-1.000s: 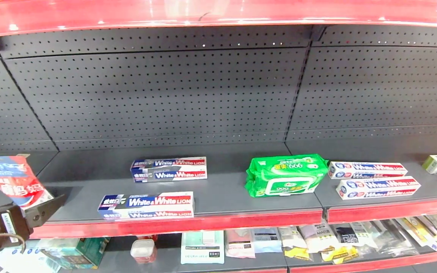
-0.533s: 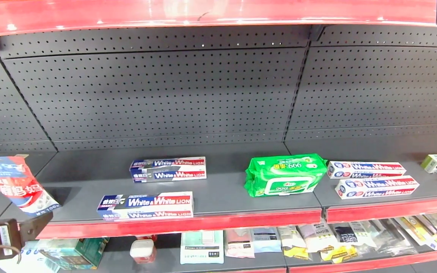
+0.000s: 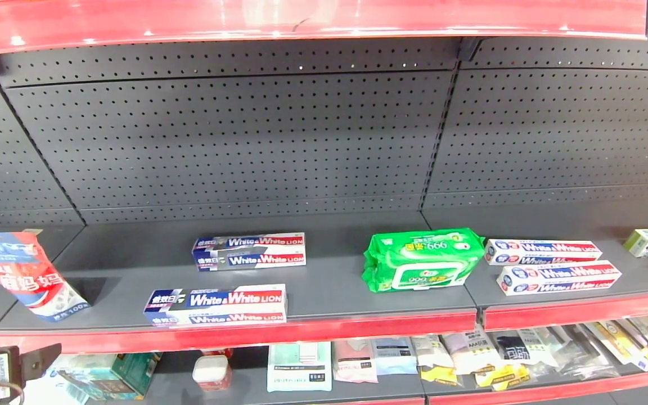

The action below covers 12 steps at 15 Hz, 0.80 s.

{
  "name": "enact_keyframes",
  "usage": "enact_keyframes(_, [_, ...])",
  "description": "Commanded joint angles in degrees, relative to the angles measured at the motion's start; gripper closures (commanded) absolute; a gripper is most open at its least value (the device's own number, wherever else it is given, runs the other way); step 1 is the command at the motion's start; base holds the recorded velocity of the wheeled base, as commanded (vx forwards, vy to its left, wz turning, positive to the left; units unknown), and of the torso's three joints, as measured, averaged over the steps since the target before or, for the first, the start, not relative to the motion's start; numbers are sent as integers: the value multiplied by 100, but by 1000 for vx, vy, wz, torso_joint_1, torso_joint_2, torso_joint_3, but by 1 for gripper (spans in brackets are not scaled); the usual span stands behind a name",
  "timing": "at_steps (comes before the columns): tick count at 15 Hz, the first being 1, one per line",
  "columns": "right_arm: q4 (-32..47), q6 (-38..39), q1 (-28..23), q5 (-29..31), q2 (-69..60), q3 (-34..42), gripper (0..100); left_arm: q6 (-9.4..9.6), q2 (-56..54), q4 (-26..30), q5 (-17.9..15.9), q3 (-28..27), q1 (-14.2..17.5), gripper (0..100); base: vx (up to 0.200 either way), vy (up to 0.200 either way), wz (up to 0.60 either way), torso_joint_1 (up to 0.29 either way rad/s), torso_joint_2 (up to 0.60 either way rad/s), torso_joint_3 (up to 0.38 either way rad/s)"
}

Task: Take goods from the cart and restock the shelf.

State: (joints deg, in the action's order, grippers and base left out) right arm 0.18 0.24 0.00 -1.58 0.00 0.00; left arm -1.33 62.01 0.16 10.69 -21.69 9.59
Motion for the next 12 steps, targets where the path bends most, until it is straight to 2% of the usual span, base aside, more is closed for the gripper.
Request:
enact_keyframes(1, [-1,2,0,-9,9,0,0,-17,1225,-745,-173,-11,324,0,0,0,0,0,0,0])
enact_keyframes(4, [-1,2,0,0,9,0,0,-8,2210,-1870,-190,-11,113,0,0,0,0,0,0,0])
enact_keyframes(6, [-1,2,0,0,9,0,0,-8,2491,-2169,-190,-11,-116,0,0,0,0,0,0,0])
enact_keyframes(8, [-1,2,0,0,9,0,0,-8,2614,-2160,-208,-2,-160,0,0,0,0,0,0,0])
enact_keyframes(12, [-1,2,0,0,9,0,0,-17,2851,-2160,-278,-29,-476,0,0,0,0,0,0,0])
